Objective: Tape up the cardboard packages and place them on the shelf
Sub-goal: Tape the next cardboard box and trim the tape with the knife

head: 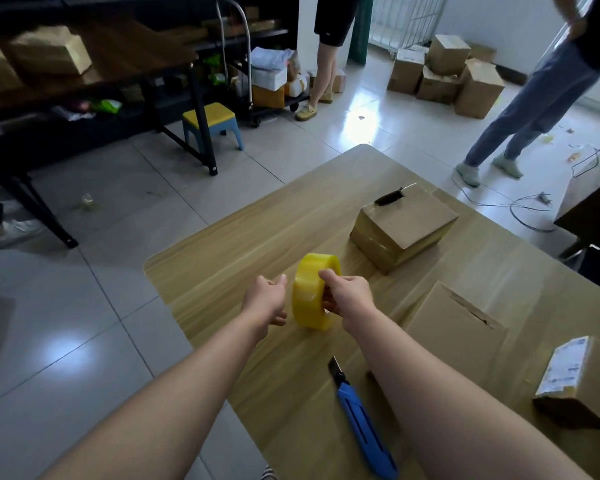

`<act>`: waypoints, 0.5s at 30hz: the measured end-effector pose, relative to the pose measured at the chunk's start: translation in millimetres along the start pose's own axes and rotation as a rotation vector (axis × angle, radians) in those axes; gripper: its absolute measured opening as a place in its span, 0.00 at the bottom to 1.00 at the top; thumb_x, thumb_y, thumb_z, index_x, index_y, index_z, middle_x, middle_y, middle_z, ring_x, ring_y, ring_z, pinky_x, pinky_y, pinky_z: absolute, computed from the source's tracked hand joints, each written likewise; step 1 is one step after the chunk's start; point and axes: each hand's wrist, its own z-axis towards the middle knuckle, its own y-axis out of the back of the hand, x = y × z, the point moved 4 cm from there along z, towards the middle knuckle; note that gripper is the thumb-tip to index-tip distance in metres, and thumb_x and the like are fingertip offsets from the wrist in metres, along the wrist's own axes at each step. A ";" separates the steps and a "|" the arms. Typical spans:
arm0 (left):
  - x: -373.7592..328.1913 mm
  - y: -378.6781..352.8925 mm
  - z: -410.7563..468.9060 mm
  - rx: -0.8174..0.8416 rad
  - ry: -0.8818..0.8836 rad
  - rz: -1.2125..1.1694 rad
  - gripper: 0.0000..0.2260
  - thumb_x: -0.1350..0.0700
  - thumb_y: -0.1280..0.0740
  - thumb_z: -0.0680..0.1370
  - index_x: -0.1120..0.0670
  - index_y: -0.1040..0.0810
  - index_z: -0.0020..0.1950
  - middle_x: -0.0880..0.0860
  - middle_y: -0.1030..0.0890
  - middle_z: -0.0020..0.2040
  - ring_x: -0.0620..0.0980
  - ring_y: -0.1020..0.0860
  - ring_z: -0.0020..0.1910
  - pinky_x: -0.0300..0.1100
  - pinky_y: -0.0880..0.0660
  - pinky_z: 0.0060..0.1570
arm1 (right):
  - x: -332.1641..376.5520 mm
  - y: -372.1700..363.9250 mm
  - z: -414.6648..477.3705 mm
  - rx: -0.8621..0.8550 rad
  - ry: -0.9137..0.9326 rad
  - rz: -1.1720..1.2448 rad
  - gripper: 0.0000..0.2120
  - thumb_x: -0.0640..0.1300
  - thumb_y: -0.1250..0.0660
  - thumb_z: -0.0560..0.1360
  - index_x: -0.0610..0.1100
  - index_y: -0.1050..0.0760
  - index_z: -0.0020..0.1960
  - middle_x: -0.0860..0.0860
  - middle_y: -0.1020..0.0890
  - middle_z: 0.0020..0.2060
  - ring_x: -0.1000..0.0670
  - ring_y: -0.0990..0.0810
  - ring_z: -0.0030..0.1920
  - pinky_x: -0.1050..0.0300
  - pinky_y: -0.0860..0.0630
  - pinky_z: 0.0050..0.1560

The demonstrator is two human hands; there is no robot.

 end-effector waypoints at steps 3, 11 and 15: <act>-6.7 -16.7 -10.2 0.162 0.096 -0.065 0.22 0.44 0.42 0.82 0.62 0.31 0.64 0.61 0.24 0.40 0.57 0.23 0.31 0.47 0.23 0.33 | 0.1 5.7 2.3 -0.042 0.006 0.066 0.12 0.47 0.25 0.71 0.38 0.21 0.39 0.44 0.20 0.35 0.46 0.21 0.33 0.52 0.21 0.40; -28.4 -46.5 -23.5 0.297 0.157 -0.250 0.16 0.47 0.43 0.83 0.60 0.28 0.48 0.58 0.23 0.39 0.54 0.24 0.33 0.42 0.25 0.30 | 16.1 25.6 -0.5 -0.126 0.103 0.190 0.12 0.47 0.26 0.71 0.39 0.20 0.37 0.46 0.21 0.34 0.45 0.22 0.37 0.47 0.22 0.45; -43.2 -55.7 -22.6 0.266 0.068 -0.277 0.12 0.54 0.41 0.83 0.55 0.29 0.41 0.54 0.25 0.35 0.49 0.27 0.29 0.34 0.32 0.22 | 21.6 37.2 -5.9 -0.159 0.126 0.236 0.11 0.47 0.25 0.71 0.39 0.20 0.39 0.45 0.21 0.36 0.45 0.22 0.40 0.45 0.21 0.48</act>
